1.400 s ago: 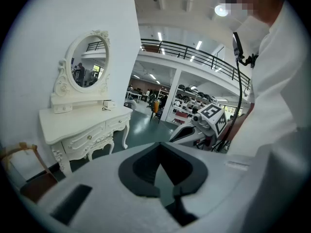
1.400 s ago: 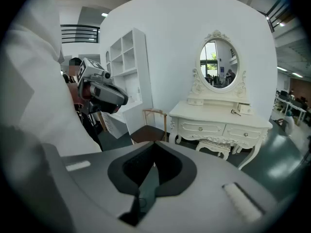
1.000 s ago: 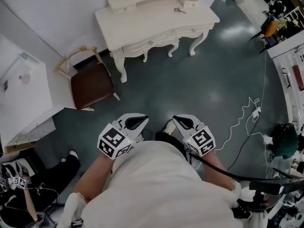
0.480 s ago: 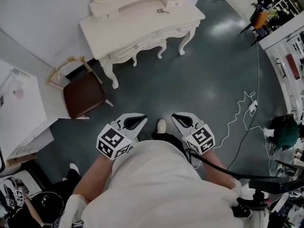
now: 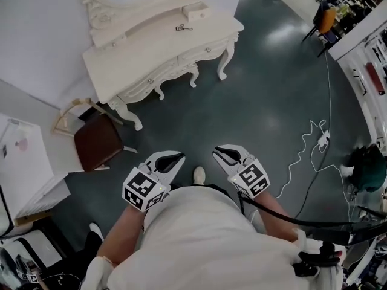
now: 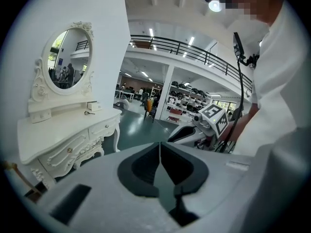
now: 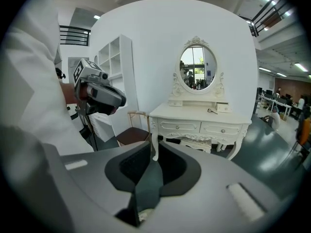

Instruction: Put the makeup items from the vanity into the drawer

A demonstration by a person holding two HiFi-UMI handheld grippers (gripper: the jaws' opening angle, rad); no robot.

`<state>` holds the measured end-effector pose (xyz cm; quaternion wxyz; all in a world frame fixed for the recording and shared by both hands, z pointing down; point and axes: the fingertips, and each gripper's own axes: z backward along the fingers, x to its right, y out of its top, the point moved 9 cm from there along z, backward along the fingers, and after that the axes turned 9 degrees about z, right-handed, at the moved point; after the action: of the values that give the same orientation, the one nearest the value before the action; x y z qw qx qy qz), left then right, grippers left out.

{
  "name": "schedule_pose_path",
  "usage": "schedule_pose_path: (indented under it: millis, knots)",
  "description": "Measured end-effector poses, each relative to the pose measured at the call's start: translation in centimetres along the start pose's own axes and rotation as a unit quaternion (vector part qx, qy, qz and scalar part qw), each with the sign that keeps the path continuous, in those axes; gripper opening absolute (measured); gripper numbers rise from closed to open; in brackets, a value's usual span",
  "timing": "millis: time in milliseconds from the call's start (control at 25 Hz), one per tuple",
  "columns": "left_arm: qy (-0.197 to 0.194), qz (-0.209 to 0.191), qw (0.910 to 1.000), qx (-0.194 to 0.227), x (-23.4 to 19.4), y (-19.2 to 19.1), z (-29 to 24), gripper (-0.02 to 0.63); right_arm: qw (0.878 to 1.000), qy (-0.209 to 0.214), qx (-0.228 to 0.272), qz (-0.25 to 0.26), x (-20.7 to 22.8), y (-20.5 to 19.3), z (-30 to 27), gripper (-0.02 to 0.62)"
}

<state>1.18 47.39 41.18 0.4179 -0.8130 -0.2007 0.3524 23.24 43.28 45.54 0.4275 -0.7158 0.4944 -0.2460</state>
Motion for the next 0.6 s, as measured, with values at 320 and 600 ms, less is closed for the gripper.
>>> schedule_pose_path:
  millis: [320,600]
  knots:
    - [0.001,0.009,0.9997,-0.023,-1.2,2.6,-6.0,0.002,1.000,0.004,0.003,-0.024,6.3,-2.1,-0.5,0.046]
    - [-0.004,0.008,0.9998,-0.015,-7.8,7.2,-8.7,-0.003,1.000,0.000,-0.003,-0.021,13.0,-0.1,-5.0,0.043]
